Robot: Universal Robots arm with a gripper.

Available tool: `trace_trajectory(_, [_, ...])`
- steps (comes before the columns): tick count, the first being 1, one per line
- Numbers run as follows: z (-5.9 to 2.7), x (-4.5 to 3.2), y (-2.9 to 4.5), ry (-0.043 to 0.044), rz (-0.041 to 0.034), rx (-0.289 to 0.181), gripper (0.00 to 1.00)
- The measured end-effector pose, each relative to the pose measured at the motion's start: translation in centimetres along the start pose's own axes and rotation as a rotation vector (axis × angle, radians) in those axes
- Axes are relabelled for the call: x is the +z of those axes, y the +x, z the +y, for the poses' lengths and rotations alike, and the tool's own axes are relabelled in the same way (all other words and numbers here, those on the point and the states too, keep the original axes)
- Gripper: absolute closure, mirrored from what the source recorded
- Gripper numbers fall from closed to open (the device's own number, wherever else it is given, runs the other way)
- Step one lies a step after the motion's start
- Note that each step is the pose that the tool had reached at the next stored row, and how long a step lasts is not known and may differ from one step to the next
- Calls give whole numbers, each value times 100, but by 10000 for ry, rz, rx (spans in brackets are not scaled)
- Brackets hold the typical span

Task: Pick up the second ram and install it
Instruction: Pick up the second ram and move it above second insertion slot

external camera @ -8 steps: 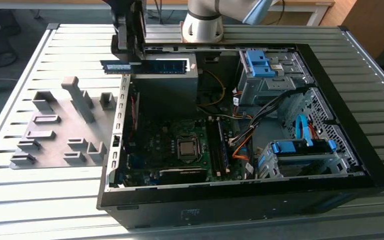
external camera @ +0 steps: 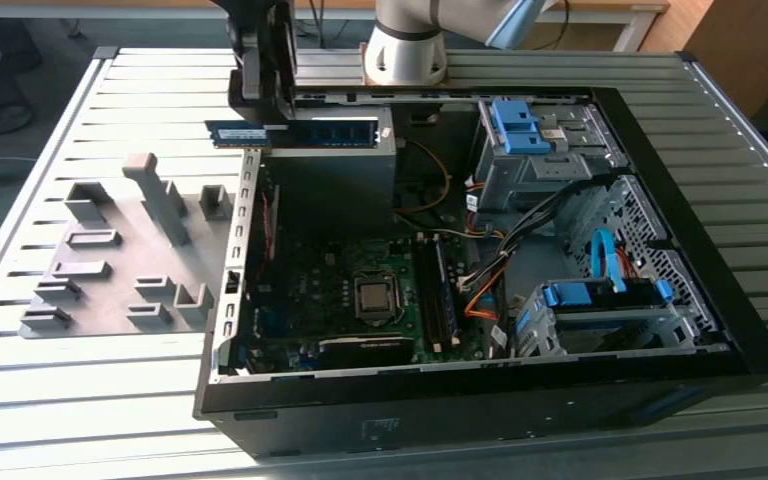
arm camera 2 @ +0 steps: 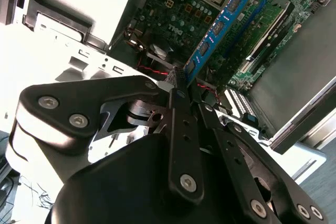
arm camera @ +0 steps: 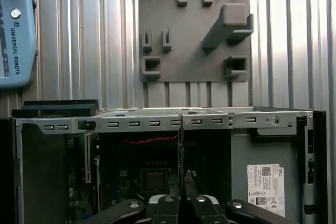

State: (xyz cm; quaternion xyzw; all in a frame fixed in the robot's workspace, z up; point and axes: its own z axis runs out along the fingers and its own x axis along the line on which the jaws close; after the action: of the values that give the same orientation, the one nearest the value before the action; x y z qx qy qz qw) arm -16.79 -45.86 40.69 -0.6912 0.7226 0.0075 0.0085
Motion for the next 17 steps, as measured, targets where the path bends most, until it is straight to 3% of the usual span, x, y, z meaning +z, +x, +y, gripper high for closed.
trace_trajectory(17, [-52, 1, -3, 1, -1, 2, 85])
